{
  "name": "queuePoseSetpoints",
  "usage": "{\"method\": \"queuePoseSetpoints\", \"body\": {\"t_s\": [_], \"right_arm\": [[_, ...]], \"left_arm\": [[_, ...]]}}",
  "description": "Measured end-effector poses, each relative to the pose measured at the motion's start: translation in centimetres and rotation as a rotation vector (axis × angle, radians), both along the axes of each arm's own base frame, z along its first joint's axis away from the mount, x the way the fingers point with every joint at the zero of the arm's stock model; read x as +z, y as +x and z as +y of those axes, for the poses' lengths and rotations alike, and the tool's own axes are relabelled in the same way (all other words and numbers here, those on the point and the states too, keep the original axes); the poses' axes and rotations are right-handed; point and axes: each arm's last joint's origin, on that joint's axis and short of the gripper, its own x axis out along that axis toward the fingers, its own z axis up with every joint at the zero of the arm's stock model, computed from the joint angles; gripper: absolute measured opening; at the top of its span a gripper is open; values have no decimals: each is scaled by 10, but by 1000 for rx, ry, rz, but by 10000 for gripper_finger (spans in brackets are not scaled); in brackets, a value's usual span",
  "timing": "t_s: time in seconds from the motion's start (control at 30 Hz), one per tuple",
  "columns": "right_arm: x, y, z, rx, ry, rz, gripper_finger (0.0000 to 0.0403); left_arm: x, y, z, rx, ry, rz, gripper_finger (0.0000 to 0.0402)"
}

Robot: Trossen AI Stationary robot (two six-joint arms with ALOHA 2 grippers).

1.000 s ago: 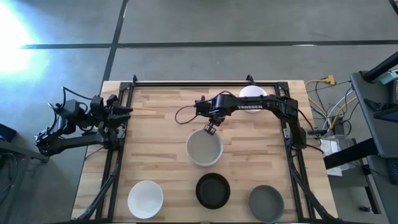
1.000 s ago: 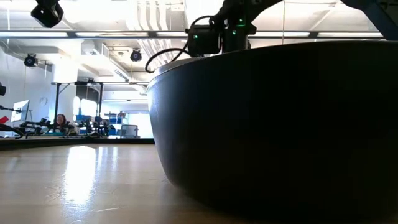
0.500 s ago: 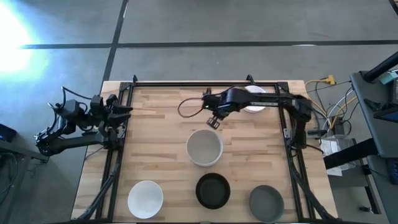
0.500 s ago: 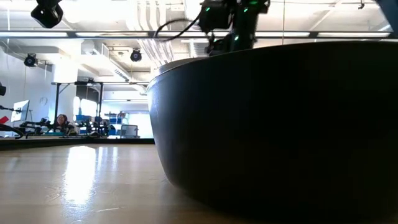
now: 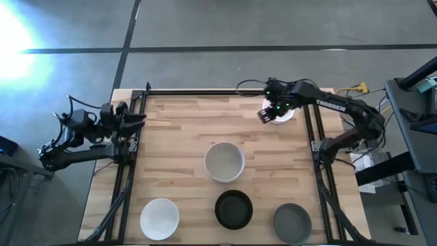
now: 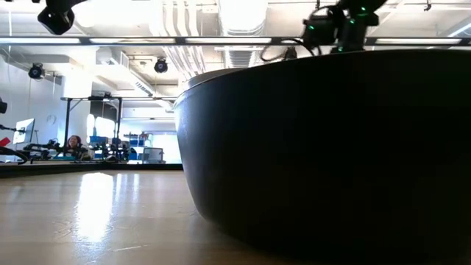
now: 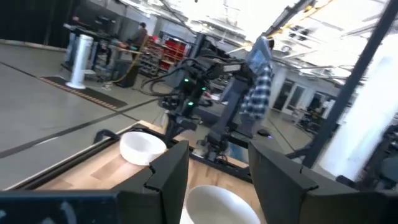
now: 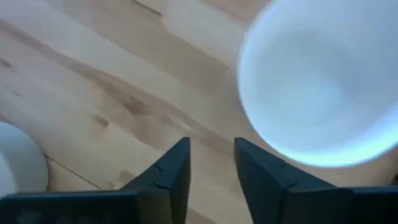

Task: Nest bowls inside each other
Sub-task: Stack the top white bowl on the gray bowl

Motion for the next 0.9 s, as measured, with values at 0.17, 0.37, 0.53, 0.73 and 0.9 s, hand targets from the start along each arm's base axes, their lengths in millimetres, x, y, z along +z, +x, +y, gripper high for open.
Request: {"method": "queuePoseSetpoints", "body": {"t_s": [0.17,0.37,0.53,0.73,0.9], "right_arm": [[-14,-19,-12,-33,35,33,154],[-34,-21,-21,22,64,105,171],[-46,-15,-25,99,74,142,171],[-61,-5,-34,179,88,186,171],[-84,4,-41,183,128,232,170]], "left_arm": [[0,4,1,14,-6,11,152],[2,14,4,16,-12,17,152],[6,26,6,18,-11,8,152],[7,40,9,16,-40,18,152],[6,51,11,16,-80,47,152]]}}
